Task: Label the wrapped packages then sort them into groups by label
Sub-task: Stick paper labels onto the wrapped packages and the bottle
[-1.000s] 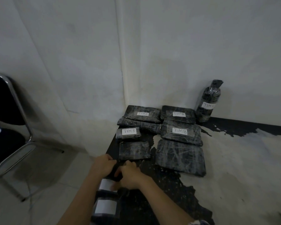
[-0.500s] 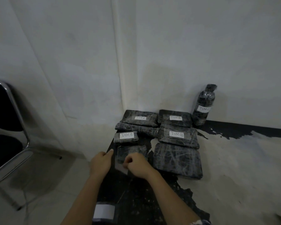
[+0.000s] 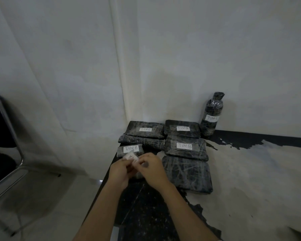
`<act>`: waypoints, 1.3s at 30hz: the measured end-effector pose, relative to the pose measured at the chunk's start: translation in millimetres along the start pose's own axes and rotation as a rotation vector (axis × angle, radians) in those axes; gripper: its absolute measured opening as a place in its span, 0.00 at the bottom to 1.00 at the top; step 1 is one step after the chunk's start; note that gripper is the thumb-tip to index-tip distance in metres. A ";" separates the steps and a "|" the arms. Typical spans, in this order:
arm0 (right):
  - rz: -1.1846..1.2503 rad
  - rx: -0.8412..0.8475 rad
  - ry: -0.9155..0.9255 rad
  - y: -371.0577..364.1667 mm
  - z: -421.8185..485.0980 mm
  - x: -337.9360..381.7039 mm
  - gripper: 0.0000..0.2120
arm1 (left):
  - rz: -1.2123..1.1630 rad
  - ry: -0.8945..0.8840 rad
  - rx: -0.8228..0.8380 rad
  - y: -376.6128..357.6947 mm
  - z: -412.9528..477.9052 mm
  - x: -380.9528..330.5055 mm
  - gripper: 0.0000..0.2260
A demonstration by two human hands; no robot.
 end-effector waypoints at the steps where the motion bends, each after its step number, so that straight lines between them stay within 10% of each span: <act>1: 0.023 -0.032 -0.050 2.6 0.4 -3.5 0.09 | -0.040 -0.002 0.001 0.2 0.7 0.5 0.05; 8: 0.220 0.079 -0.317 2.5 1.5 -24.7 0.10 | -0.182 -0.022 -0.020 -3.8 1.9 -0.7 0.09; 17: 0.055 0.130 -0.114 12.2 11.5 -7.6 0.27 | 0.199 -0.266 0.056 -17.1 6.0 -16.6 0.09; 29: 0.369 -0.158 -0.454 20.6 17.2 -40.8 0.07 | 0.416 0.157 0.280 -16.5 10.1 13.5 0.13; 39: 0.869 -0.064 -0.721 3.7 15.3 -56.1 0.06 | 0.312 0.023 0.014 -1.5 25.8 -16.4 0.05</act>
Point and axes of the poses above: each hand's wrist, its own z-axis towards the middle knuckle, its own y-axis out of the back of the hand, x = y × z, the point moved 6 cm from there along z, towards the middle knuckle, and after that the axes turned 15 degrees about -z, right-handed, at the moved point
